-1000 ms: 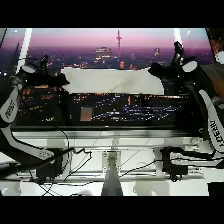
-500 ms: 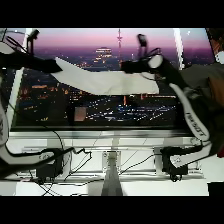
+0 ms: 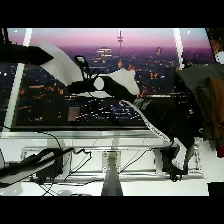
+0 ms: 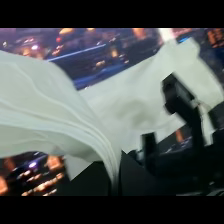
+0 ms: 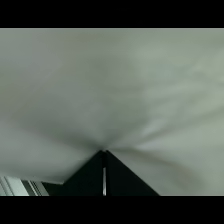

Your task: Fold the clothes and pants, and hang the long-sleeved shirts on hangers.

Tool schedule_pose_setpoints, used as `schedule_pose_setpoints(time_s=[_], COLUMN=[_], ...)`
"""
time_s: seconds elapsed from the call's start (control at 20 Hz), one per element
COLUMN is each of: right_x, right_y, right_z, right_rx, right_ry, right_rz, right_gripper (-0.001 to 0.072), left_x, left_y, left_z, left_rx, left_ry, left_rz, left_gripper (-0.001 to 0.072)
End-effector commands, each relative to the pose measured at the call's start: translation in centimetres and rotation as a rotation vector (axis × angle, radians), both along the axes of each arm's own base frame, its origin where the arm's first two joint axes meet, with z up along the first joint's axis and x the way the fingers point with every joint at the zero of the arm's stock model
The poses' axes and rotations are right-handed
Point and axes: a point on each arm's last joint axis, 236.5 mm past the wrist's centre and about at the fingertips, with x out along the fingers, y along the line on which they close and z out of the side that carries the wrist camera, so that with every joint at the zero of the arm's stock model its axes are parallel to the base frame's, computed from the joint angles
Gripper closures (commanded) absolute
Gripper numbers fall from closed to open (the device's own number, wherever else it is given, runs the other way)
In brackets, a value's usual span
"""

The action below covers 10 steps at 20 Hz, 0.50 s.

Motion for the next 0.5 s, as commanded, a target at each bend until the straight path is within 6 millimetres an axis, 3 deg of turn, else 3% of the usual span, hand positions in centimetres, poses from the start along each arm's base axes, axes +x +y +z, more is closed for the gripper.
schedule_pose_setpoints(time_s=[0.0, 0.1, 0.2, 0.35, 0.45], right_x=[1.3, 3.7, 6.5, 9.9, 10.8], right_y=[-0.2, -4.8, -12.0, -26.0, -35.5], right_z=[0.2, -0.8, -1.7, -1.9, -1.1], right_rx=[-0.022, -0.130, -0.280, -0.508, -0.609], right_ry=[-0.057, -0.050, -0.024, 0.061, 0.146], right_rz=[0.001, 0.011, 0.006, -0.069, -0.164], right_gripper=[0.0697, 0.0698, 0.0698, 0.0698, 0.0699], left_x=[0.0, 0.1, 0.1, -0.3, -0.3], left_y=[-2.0, -3.3, -5.5, -12.6, -19.0], left_z=[2.1, 1.6, 0.1, -2.9, -4.9], left_rx=[-0.113, -0.144, -0.150, -0.209, -0.274], left_ry=[-0.031, -0.010, 0.032, 0.122, 0.156], left_rz=[-0.023, -0.050, -0.104, -0.241, -0.302], left_gripper=[0.0692, 0.0692, 0.0692, 0.0693, 0.0693])
